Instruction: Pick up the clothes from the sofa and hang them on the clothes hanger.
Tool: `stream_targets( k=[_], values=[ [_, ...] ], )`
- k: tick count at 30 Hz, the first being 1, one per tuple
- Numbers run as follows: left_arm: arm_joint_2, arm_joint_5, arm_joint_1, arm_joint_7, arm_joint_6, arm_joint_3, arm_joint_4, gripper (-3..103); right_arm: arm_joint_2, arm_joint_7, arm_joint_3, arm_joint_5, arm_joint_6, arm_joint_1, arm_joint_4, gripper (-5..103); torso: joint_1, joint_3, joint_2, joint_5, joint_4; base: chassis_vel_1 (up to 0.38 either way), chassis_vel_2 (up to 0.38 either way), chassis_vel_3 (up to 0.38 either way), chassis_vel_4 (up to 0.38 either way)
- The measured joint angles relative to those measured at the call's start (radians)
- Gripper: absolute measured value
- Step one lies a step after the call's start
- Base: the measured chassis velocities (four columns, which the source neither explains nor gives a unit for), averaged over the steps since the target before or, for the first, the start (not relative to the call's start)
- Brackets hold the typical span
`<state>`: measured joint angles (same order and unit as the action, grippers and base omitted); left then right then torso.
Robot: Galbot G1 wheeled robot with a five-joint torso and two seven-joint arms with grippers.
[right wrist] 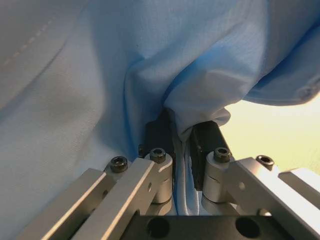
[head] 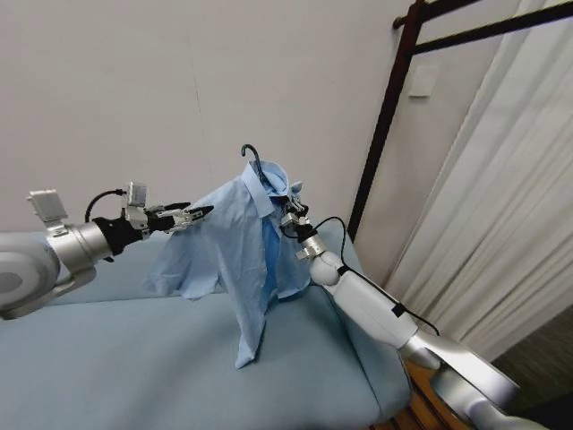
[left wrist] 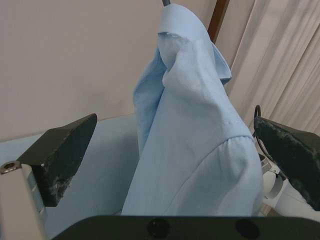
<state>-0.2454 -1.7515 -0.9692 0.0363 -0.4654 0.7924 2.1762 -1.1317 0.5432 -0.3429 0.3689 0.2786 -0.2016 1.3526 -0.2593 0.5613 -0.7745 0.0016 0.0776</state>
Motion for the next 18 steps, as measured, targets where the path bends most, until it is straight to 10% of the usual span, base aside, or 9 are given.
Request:
stream_targets(
  k=[7, 15, 18],
  values=[
    [0.008, -0.008, 0.003, 0.009, 0.018, -0.008, -0.001, 98, 0.004, -0.004, 0.001, 0.001, 0.004, 0.002, -0.009, 8, 0.000, 0.000, 0.000, -0.0001, 0.0004, 0.000, 0.000, 0.000, 0.000],
    [0.034, -0.049, 0.010, 0.018, 0.019, -0.004, -0.024, 64, -0.002, -0.013, -0.007, 0.007, 0.005, 0.013, -0.011, 8, 0.000, 0.000, 0.000, -0.0002, 0.0002, 0.000, 0.000, 0.000, 0.000],
    [0.006, -0.033, 0.003, 0.022, 0.007, 0.002, -0.037, 66, 0.001, -0.017, -0.008, 0.003, 0.002, 0.019, -0.006, 8, 0.000, 0.000, 0.000, 0.0004, 0.0002, 0.000, 0.000, 0.000, 0.000]
  ],
)
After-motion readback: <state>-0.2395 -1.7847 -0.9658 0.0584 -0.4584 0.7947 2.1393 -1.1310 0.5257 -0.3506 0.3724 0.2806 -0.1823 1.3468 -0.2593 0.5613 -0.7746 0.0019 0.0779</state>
